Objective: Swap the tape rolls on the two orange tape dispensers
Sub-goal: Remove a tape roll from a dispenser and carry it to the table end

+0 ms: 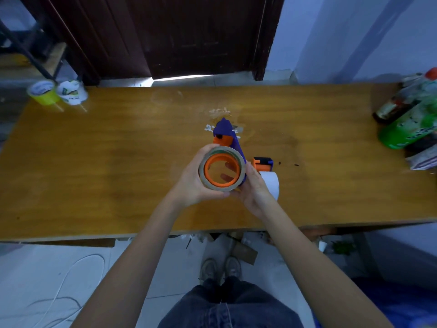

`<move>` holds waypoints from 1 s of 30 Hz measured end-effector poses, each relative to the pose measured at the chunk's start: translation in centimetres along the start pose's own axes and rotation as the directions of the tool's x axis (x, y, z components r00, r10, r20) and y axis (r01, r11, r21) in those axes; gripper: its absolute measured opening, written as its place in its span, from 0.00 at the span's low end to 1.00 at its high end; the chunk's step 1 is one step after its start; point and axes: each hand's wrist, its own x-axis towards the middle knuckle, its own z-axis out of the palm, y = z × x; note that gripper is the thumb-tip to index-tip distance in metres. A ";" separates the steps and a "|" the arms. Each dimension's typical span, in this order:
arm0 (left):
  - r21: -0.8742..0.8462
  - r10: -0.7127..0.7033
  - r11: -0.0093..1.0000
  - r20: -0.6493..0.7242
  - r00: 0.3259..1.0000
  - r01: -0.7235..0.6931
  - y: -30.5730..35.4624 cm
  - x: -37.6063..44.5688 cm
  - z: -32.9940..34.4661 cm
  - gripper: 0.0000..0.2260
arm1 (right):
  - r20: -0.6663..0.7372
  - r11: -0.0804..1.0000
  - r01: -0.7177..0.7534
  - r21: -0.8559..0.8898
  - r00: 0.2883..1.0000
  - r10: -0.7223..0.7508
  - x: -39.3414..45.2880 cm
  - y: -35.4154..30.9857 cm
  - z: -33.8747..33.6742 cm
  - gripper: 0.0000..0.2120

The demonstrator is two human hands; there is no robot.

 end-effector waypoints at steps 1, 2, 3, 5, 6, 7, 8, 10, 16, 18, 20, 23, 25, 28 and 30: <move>-0.021 0.006 1.000 0.008 1.000 -0.005 0.0 0.1 -0.2 0.43 | 0.003 1.000 -0.011 0.014 1.000 0.011 -0.1 0.0 0.1 0.33; -0.035 0.011 0.999 0.016 1.000 -0.011 0.1 0.2 -0.4 0.44 | -0.003 0.999 -0.022 0.027 1.000 0.022 -0.2 -0.1 0.2 0.33; -0.055 0.012 0.998 0.021 1.000 -0.011 0.3 0.3 -0.6 0.44 | -0.010 0.998 -0.029 0.048 1.000 0.030 -0.2 -0.1 0.4 0.32; -0.182 0.000 0.983 -0.003 1.000 0.000 0.8 0.3 -0.8 0.44 | -0.039 0.992 -0.032 0.122 0.999 0.037 -0.1 -0.2 0.7 0.28; -0.288 -0.022 0.958 -0.042 0.999 0.009 1.0 0.2 -0.9 0.43 | -0.063 0.984 -0.036 0.174 0.997 0.047 0.0 -0.2 0.9 0.24; -0.409 -0.064 0.912 -0.094 0.994 0.019 1.1 0.2 -0.9 0.42 | -0.086 0.973 -0.040 0.228 0.994 0.061 0.1 -0.3 0.9 0.19; -0.532 -0.119 0.847 -0.147 0.982 0.023 1.0 0.1 -0.9 0.42 | -0.105 0.961 -0.041 0.273 0.992 0.072 0.2 -0.4 1.0 0.15; -0.691 -0.262 0.723 -0.239 0.935 0.026 0.7 0.0 -0.9 0.43 | -0.125 0.951 -0.028 0.307 0.990 0.069 0.3 -0.6 1.0 0.12; -0.793 -0.559 0.590 -0.261 0.787 0.155 -1.0 -0.5 0.5 0.40 | -0.112 0.956 -0.056 0.288 0.989 0.092 0.3 -0.3 1.6 0.16; -0.819 -0.576 0.554 -0.250 0.779 0.147 -1.2 -0.7 1.2 0.37 | -0.147 0.973 -0.096 0.210 0.981 0.129 0.5 0.1 1.6 0.16; -0.822 -0.562 0.554 -0.255 0.787 0.130 -1.3 -0.6 1.5 0.31 | -0.202 0.983 -0.180 0.034 0.962 0.183 0.7 0.4 1.6 0.17; -0.804 -0.556 0.577 -0.255 0.791 0.146 -1.5 -0.2 1.6 0.32 | -0.335 0.935 -0.298 -0.191 0.915 0.223 0.6 0.6 1.4 0.15; -0.771 -0.569 0.603 -0.238 0.787 0.202 -2.0 0.1 1.7 0.37 | -0.387 0.905 -0.302 -0.299 0.906 0.175 0.5 1.1 1.1 0.12; -0.668 -0.566 0.680 -0.216 0.796 0.303 -2.8 0.4 2.0 0.42 | -0.413 0.865 -0.287 -0.411 0.905 0.104 0.3 1.9 0.4 0.13; -0.558 -0.541 0.752 -0.217 0.812 0.351 -3.0 0.7 2.2 0.42 | -0.425 0.878 -0.317 -0.359 0.893 0.149 0.1 2.2 0.2 0.15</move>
